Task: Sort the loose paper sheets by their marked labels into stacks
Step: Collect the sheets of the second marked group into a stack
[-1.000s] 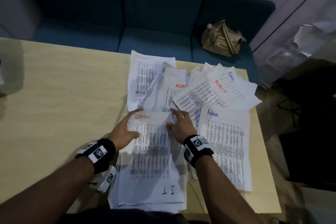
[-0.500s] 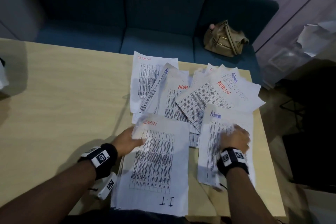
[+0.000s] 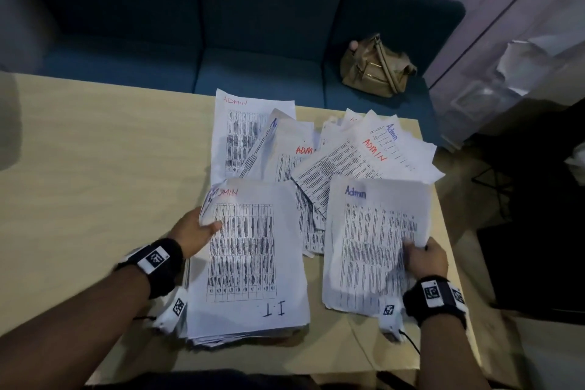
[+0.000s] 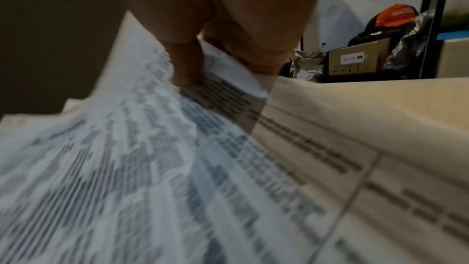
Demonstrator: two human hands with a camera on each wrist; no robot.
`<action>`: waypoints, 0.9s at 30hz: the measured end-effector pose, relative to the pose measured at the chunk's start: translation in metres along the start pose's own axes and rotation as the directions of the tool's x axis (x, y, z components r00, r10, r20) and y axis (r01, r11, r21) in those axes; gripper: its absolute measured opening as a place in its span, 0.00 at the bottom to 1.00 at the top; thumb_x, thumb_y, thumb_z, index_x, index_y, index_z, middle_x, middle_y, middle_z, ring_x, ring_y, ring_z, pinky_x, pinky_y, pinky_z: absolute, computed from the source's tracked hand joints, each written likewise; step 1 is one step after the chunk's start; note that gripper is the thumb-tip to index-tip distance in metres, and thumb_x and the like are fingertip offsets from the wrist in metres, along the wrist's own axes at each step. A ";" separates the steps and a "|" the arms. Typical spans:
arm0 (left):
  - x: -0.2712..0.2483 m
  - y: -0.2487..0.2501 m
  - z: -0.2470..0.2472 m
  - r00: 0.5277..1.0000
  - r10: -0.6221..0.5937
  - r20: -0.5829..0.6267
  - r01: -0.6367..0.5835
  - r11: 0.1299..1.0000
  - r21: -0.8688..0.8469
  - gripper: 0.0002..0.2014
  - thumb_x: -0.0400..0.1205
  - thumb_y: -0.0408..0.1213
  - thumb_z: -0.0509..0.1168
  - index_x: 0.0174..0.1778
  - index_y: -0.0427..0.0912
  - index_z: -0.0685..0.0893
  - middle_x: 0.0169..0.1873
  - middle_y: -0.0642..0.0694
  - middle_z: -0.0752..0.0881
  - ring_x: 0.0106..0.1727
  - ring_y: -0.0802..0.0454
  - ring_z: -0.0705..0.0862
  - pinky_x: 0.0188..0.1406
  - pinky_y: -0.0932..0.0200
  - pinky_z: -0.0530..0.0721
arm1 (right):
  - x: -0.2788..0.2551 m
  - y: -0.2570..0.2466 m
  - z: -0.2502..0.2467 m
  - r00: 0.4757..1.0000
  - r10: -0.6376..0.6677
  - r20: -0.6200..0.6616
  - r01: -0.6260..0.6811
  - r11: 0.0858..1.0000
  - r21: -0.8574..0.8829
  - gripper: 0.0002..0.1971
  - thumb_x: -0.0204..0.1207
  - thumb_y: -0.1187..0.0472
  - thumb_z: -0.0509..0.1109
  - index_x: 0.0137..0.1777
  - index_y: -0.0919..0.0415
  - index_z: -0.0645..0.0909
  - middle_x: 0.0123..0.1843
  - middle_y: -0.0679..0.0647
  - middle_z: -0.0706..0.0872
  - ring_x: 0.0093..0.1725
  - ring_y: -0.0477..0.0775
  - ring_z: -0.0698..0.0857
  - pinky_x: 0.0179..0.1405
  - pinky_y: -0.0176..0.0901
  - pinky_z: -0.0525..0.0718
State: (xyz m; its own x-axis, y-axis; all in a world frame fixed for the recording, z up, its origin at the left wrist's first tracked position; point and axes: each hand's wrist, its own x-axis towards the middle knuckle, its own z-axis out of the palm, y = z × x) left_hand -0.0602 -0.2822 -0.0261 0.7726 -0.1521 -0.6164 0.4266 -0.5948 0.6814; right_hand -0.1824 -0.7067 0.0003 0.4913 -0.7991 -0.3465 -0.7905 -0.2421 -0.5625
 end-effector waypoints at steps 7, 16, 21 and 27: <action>0.001 0.000 0.005 0.999 -0.012 -0.037 0.011 1.000 -0.025 0.26 0.84 0.44 0.64 0.78 0.45 0.69 0.70 0.44 0.79 0.65 0.42 0.79 0.64 0.50 0.74 | -0.023 -0.046 -0.016 0.991 -0.133 0.009 0.117 0.898 0.423 0.10 0.80 0.58 0.69 0.37 0.58 0.77 0.36 0.54 0.83 0.34 0.54 0.81 0.33 0.41 0.80; 0.001 0.006 0.008 0.985 0.030 -0.168 -0.053 0.989 -0.139 0.36 0.74 0.70 0.58 0.67 0.45 0.82 0.59 0.43 0.86 0.59 0.44 0.84 0.61 0.52 0.77 | -0.085 -0.086 0.073 0.853 -0.344 0.393 0.257 0.931 0.258 0.07 0.77 0.70 0.67 0.53 0.62 0.81 0.42 0.53 0.88 0.32 0.43 0.85 0.23 0.26 0.78; -0.007 0.007 0.010 0.983 0.085 -0.165 -0.105 0.988 -0.115 0.26 0.75 0.54 0.72 0.66 0.47 0.81 0.58 0.47 0.87 0.57 0.48 0.84 0.57 0.55 0.79 | -0.103 -0.080 0.117 0.743 -0.310 0.594 0.443 0.892 -0.088 0.05 0.76 0.66 0.63 0.41 0.55 0.73 0.33 0.47 0.78 0.30 0.47 0.77 0.24 0.34 0.70; -0.010 0.009 0.012 0.979 0.077 -0.188 -0.131 0.946 -0.296 0.21 0.72 0.41 0.78 0.60 0.48 0.83 0.50 0.54 0.89 0.52 0.54 0.87 0.61 0.50 0.83 | -0.093 -0.089 0.115 0.844 -0.289 0.451 0.373 0.921 -0.108 0.12 0.82 0.55 0.62 0.44 0.63 0.79 0.37 0.56 0.83 0.31 0.49 0.77 0.23 0.35 0.68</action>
State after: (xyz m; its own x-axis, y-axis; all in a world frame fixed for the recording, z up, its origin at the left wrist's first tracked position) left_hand -0.0696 -0.2952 -0.0185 0.8778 -0.0465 -0.4767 0.4411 -0.3092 0.8425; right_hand -0.1155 -0.5479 -0.0040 0.8083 -0.3566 -0.4685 -0.5846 -0.5811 -0.5663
